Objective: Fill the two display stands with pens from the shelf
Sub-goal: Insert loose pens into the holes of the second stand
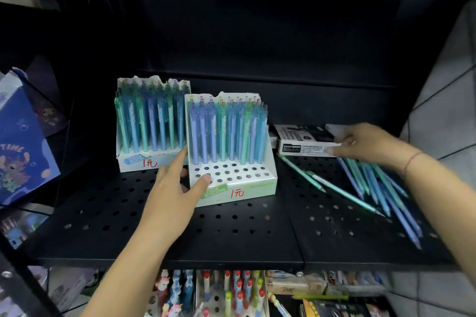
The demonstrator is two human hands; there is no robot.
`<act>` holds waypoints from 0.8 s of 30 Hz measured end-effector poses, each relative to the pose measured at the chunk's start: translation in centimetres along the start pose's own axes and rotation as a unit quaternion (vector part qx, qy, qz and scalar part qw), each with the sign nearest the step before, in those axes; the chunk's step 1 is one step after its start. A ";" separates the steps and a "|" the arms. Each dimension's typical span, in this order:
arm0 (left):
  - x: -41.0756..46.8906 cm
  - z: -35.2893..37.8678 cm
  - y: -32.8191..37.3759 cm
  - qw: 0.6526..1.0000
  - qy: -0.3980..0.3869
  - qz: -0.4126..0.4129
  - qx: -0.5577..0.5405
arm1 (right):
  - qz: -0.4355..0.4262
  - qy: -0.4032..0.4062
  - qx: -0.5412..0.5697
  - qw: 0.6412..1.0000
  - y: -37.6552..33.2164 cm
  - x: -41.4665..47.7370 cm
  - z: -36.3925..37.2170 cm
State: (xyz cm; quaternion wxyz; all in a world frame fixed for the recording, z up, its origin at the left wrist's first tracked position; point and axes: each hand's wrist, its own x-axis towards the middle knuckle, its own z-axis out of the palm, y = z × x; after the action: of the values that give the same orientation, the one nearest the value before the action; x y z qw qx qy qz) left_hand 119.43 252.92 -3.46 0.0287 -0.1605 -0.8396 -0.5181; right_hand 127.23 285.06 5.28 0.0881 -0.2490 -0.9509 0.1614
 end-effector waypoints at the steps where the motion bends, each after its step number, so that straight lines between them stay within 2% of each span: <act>1: 0.0 0.0 0.0 1.000 0.000 0.001 0.000 | 0.001 -0.030 -0.005 1.000 0.7 -0.6 0.4; 7: 0.0 0.1 -0.1 1.000 0.000 0.004 0.000 | -0.020 -0.127 -0.044 0.991 1.4 -2.6 2.7; 12: 0.0 0.1 -0.3 1.000 -0.001 0.003 -0.010 | 0.002 -0.096 -0.042 0.994 1.1 -1.8 3.4; 21: 0.0 0.0 -0.2 1.000 -0.006 0.000 -0.019 | -0.001 -0.098 0.084 0.992 -0.5 0.5 4.2; 24: 0.0 0.0 -0.3 1.000 -0.008 0.000 -0.021 | 0.024 -0.059 0.045 0.997 1.0 0.9 2.3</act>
State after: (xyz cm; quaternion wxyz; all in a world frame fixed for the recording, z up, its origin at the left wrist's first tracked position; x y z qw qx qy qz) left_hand 119.30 252.80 -3.68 0.0184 -0.1658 -0.8285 -0.5346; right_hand 126.38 285.75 2.86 0.0385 -0.2580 -0.9399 0.2203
